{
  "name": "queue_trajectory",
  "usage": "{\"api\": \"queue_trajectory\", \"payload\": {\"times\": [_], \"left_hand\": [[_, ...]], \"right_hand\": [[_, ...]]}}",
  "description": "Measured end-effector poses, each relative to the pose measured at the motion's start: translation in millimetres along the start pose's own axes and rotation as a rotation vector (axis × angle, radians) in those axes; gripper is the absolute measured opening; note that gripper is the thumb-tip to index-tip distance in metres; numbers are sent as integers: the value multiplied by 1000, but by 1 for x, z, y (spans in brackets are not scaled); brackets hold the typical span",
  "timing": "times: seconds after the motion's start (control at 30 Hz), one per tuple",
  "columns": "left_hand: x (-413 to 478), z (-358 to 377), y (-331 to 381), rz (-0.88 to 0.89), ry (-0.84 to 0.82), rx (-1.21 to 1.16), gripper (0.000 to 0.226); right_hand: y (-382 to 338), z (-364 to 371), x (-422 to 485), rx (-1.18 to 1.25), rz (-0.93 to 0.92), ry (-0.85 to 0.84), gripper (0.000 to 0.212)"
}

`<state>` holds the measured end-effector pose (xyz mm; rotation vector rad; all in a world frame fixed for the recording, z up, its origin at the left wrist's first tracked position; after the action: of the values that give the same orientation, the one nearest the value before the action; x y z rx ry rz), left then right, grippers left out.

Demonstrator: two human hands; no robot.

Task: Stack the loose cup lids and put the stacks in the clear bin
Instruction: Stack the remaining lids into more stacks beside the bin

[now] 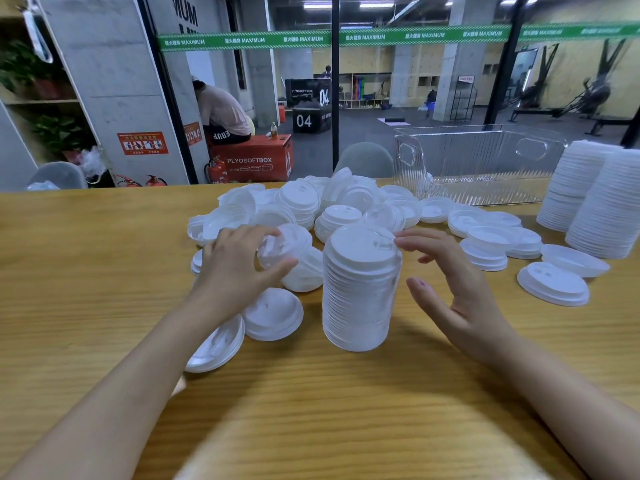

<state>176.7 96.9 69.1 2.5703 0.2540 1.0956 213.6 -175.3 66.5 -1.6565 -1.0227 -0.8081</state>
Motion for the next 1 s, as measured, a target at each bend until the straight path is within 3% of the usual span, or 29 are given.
{"api": "queue_trajectory", "payload": {"times": [0.1,0.2,0.37,0.57,1.0], "left_hand": [[2,-13,10,60,139,-100,65],[1,-28,25,87,230,-276,56],[-5,-37,65,80,130,-597,42],[-15,-21,92,165,-27,-598,45],[-16,-18,90,176,-44,-627,43]], "right_hand": [[0,0,0,1,1,-4,39],[0,1,0,-3,-3,-6,39],[0,-1,1,-3,-13,21,38],[1,-3,2,-5,-18,64,38],[0,-5,1,0,-1,88,44]]}}
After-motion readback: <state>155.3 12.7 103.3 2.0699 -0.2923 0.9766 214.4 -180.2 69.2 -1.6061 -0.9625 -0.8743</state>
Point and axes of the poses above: each hand's wrist, its own x-axis towards the middle knuckle, its own z-axis out of the palm, y = z × x, the point moved 6 cm from there along x, towards the middle knuckle, and after that the axes turned 14 degrees about y, right-handed, at the moved point
